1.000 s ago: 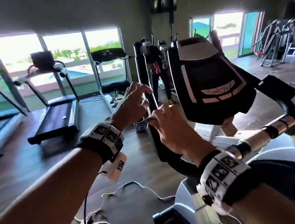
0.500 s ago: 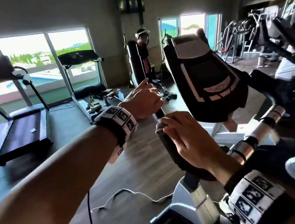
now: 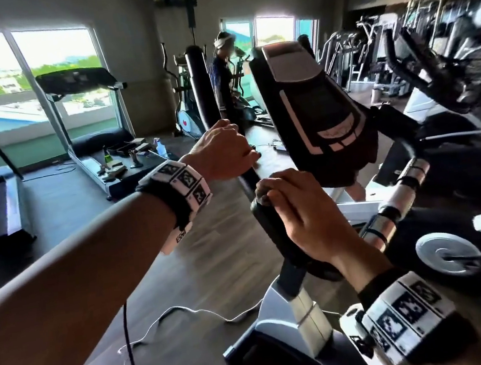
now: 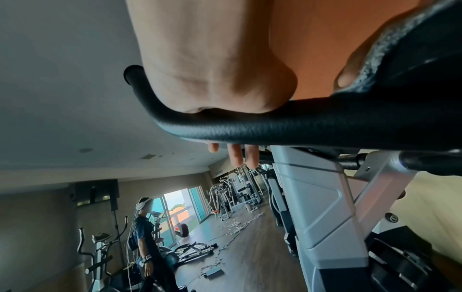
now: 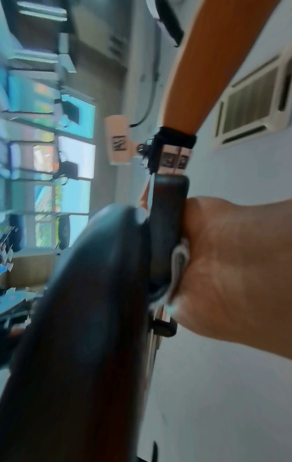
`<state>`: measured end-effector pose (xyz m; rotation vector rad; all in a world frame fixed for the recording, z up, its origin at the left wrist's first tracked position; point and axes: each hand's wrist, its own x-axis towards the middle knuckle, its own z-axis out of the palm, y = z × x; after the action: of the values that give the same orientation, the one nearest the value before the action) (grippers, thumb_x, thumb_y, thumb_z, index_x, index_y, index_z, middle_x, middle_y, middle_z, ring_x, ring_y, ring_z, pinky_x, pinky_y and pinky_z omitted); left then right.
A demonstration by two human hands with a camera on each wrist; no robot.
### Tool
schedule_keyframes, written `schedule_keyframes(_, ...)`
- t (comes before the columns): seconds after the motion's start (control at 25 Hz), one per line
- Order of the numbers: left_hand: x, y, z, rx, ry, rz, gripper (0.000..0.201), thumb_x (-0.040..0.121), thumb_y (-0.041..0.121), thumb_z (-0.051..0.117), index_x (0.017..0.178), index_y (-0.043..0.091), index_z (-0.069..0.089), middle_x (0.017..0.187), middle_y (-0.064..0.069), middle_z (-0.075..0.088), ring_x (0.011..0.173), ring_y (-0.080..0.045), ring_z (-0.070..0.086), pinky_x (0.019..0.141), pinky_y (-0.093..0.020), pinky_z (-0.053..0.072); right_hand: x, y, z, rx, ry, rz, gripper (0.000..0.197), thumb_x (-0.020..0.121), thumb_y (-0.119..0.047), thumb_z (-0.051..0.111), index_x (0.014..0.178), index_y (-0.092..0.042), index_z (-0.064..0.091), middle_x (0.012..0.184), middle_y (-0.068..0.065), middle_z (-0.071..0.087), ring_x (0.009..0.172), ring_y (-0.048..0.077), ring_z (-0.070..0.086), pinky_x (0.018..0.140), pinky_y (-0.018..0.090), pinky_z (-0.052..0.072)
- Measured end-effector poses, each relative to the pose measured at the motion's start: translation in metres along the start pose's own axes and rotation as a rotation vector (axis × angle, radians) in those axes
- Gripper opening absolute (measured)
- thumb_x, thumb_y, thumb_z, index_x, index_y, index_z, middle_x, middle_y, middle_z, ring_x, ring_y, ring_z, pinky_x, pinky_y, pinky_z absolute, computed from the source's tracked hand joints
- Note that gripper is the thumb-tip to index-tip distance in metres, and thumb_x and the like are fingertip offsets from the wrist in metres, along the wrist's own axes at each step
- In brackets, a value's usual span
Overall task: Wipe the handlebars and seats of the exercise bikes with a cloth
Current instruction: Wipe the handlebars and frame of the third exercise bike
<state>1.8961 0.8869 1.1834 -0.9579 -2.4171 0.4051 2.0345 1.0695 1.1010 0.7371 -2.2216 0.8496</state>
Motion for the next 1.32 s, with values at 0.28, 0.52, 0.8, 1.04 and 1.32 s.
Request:
schedule_keyframes(0.28,-0.005,-0.002,0.014,-0.095,0.142,0.028,0.054,0.092,0.041,0.024,0.064,0.016,0.063,0.075,0.001,0.069,0.084,-0.022,0.056,0.103,-0.038,0.033,0.006,-0.002,0.0,-0.006,0.001,-0.009,0.036,0.106,-0.03,0.04,0.121,-0.016,0.07,0.12,-0.003,0.063,0.117,0.018,0.054,0.104,0.038,0.044)
schedule_keyframes(0.52,-0.008,-0.001,0.021,-0.169,0.25,0.022,0.051,0.095,0.037,0.029,0.065,0.017,0.065,0.074,0.003,0.069,0.083,-0.021,0.057,0.104,-0.04,0.035,0.003,-0.019,-0.001,-0.052,-0.146,-0.151,0.033,0.107,-0.028,0.04,0.119,-0.023,0.07,0.125,-0.01,0.064,0.125,0.01,0.054,0.1,0.039,0.046)
schedule_keyframes(0.8,-0.011,0.003,0.029,-0.262,0.376,-0.014,0.049,0.099,0.035,0.035,0.074,0.018,0.074,0.083,0.006,0.072,0.095,-0.019,0.059,0.106,-0.04,0.036,-0.032,-0.034,-0.002,-0.245,-0.209,0.018,0.054,0.109,-0.044,0.019,0.161,-0.032,0.023,0.167,-0.014,0.024,0.156,0.006,0.011,0.125,0.031,0.013)
schedule_keyframes(1.04,-0.011,0.005,0.029,-0.293,0.355,-0.05,0.052,0.097,0.037,0.033,0.076,0.017,0.075,0.086,0.006,0.072,0.098,-0.018,0.058,0.107,-0.033,0.029,-0.004,-0.042,0.01,-0.237,-0.219,0.178,0.06,0.103,-0.05,0.015,0.159,-0.035,0.026,0.167,-0.017,0.022,0.156,0.002,0.0,0.128,0.035,0.003)
schedule_keyframes(1.32,-0.012,0.004,0.03,-0.295,0.352,-0.053,0.053,0.099,0.037,0.03,0.078,0.019,0.075,0.088,0.008,0.072,0.098,-0.017,0.057,0.107,-0.035,0.032,-0.036,-0.055,0.001,-0.183,-0.24,0.289,0.064,0.101,-0.055,0.01,0.161,-0.034,0.002,0.17,-0.017,-0.002,0.153,-0.002,-0.015,0.128,0.032,-0.006)
